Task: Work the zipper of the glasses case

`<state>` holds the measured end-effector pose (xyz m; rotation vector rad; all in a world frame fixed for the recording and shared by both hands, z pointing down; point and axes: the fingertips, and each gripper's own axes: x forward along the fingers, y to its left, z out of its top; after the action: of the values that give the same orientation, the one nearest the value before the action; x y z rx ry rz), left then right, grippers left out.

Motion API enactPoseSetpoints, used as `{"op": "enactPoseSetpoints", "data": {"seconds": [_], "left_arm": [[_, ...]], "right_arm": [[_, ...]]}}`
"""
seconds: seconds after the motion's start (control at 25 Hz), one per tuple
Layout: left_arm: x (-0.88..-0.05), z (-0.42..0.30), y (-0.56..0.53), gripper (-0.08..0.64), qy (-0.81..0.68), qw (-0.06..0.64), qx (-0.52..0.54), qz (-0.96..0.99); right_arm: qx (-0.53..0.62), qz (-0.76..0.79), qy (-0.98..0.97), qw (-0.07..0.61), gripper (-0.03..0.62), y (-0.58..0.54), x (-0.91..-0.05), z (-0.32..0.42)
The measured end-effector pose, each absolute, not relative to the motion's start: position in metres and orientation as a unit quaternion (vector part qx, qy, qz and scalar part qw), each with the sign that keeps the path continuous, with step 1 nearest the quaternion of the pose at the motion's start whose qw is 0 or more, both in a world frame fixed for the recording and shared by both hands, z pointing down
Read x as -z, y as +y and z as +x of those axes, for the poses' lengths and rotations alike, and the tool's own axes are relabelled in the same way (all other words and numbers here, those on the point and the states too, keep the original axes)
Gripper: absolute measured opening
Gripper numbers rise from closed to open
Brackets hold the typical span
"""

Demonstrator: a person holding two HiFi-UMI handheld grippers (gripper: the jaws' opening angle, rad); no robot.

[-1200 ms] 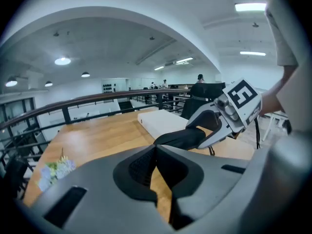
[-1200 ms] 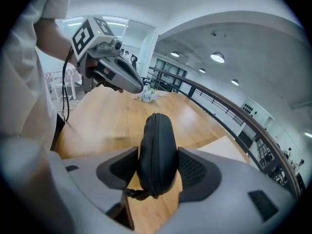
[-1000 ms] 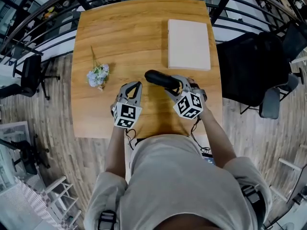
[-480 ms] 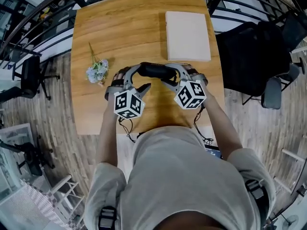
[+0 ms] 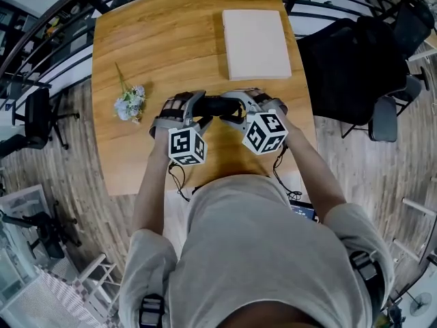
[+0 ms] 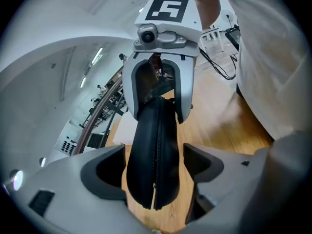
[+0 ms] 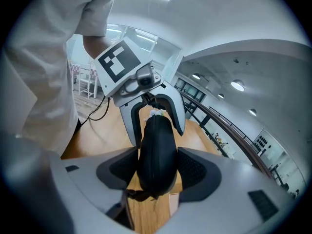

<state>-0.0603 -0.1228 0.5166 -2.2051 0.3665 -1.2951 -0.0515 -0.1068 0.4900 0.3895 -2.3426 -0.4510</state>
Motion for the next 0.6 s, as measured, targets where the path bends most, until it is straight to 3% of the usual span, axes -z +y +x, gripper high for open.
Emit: {"op": "enactPoseSetpoints", "data": {"seconds": [0.2,0.28,0.44,0.6], "left_arm": [[-0.52,-0.065,-0.125,0.36,0.149,0.28,0.483,-0.816],[-0.521,-0.067,-0.123,0.298,0.147,0.276,0.486,-0.816],[-0.523,-0.072,-0.121,0.29,0.15,0.263,0.485,-0.82],[-0.522,-0.084,-0.122,0.288,0.186,0.222,0.456,-0.842]], "right_arm": [[0.174,0.146,-0.908,0.351,0.272,-0.103,-0.489,-0.054],[0.174,0.139,-0.908,0.354,0.272,-0.101,-0.491,-0.054],[0.168,0.144,-0.91,0.35,0.272,-0.1,-0.493,-0.059],[0.09,0.2,-0.936,0.275,0.272,-0.106,-0.479,-0.058]]}}
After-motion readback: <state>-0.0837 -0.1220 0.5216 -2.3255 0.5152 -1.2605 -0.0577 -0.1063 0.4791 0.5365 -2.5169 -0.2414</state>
